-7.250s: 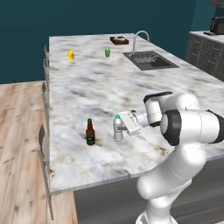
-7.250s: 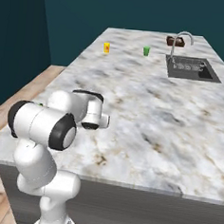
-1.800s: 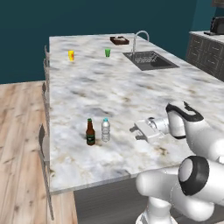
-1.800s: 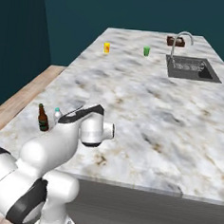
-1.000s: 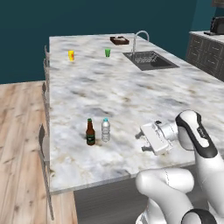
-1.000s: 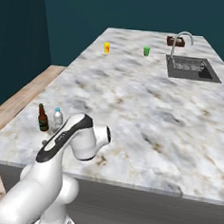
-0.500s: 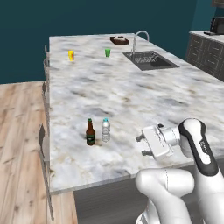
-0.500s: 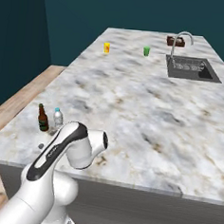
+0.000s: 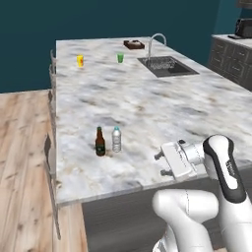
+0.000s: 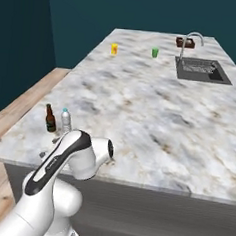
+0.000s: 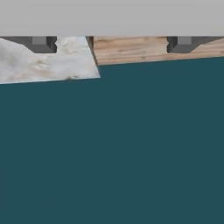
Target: Place the drinks on the dining counter in a tight cluster.
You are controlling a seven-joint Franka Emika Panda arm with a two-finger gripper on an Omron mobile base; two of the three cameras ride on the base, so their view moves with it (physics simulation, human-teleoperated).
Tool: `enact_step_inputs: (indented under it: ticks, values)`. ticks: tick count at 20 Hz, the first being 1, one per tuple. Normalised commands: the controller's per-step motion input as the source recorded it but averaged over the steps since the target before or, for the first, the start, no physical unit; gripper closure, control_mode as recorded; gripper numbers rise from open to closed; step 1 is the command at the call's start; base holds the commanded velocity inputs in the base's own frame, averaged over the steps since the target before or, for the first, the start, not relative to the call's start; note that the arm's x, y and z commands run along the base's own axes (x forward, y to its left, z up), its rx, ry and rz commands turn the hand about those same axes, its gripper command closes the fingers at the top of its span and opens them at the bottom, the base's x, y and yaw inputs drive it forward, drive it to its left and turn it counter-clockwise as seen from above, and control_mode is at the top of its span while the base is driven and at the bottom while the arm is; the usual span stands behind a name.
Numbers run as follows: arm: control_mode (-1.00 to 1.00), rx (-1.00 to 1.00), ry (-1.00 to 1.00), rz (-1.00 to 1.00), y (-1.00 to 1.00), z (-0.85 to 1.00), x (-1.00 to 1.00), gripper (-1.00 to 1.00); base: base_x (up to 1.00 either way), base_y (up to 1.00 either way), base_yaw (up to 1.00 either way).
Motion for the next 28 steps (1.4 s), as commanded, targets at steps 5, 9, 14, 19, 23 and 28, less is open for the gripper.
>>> enact_step_inputs:
  ticks: [5,9,14,19,23,28]
  values:
    - [1.00,0.00,0.00,0.00,0.00,0.00,0.00,-1.00,-0.48,0.08,0.51]
    - [1.00,0.00,0.00,0.00,0.00,0.00,0.00,-1.00,-0.12,0.07,1.00]
    - [1.00,0.00,0.00,0.00,0.00,0.00,0.00,-1.00,-0.06,0.00,1.00]
    - [1.00,0.00,0.00,0.00,0.00,0.00,0.00,-1.00,-0.03,0.00,1.00]
    - [1.00,0.00,0.00,0.00,0.00,0.00,0.00,-1.00,-0.01,0.00,1.00]
    - [1.00,0.00,0.00,0.00,0.00,0.00,0.00,-1.00,-0.01,0.00,1.00]
